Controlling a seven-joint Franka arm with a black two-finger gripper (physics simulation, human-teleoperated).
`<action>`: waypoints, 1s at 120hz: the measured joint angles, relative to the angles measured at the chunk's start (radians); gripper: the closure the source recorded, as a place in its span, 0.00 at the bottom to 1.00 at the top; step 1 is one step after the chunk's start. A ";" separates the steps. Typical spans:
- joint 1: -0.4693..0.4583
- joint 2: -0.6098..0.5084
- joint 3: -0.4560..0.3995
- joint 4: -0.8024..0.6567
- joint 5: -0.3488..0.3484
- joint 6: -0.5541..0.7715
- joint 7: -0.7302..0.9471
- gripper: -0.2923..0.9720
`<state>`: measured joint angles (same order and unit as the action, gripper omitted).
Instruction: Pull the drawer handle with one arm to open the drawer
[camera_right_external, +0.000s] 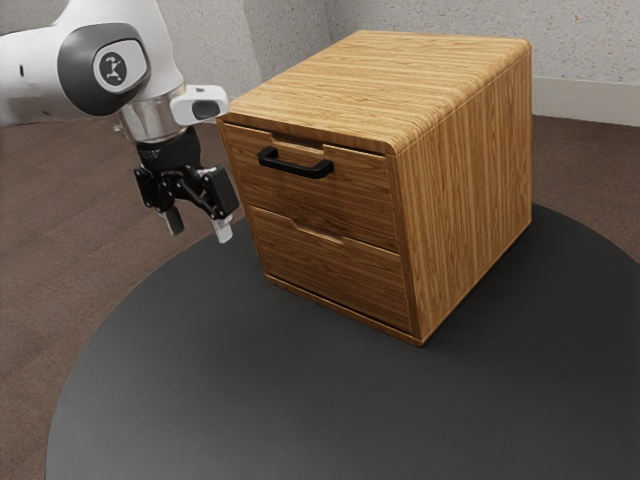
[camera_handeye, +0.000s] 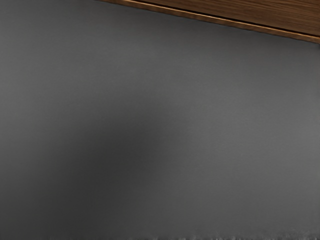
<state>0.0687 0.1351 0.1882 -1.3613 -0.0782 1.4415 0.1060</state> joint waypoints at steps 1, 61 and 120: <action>0.000 0.000 0.000 0.000 0.000 0.000 0.002 0.23; -0.008 -0.168 -0.393 0.120 0.062 0.055 0.473 0.23; -0.007 -0.226 -0.389 -0.009 0.110 0.147 0.995 0.23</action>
<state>0.0618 -0.0907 -0.2004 -1.3707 0.0319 1.5882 1.1010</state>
